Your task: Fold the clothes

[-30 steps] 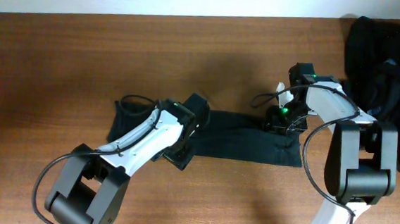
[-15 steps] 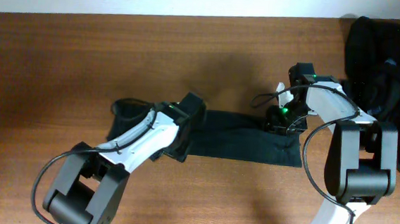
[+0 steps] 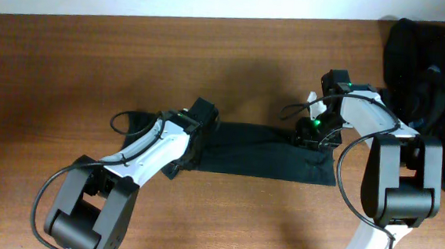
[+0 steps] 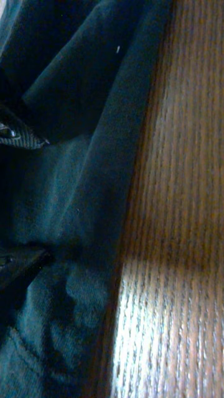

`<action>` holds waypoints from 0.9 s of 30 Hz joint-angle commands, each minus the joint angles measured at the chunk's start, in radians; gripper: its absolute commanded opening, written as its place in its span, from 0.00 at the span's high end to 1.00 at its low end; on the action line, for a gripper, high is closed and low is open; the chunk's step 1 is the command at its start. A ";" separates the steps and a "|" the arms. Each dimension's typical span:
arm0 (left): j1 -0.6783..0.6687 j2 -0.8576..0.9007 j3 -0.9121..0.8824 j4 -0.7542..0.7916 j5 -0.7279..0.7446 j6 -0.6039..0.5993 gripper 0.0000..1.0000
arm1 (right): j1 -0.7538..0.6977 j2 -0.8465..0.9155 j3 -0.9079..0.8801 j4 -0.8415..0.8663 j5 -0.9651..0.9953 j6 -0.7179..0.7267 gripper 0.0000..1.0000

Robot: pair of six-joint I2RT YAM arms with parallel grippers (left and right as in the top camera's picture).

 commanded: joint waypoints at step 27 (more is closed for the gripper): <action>0.060 -0.020 0.155 0.024 -0.115 0.279 0.98 | -0.001 0.009 0.204 -0.144 0.042 -0.006 0.44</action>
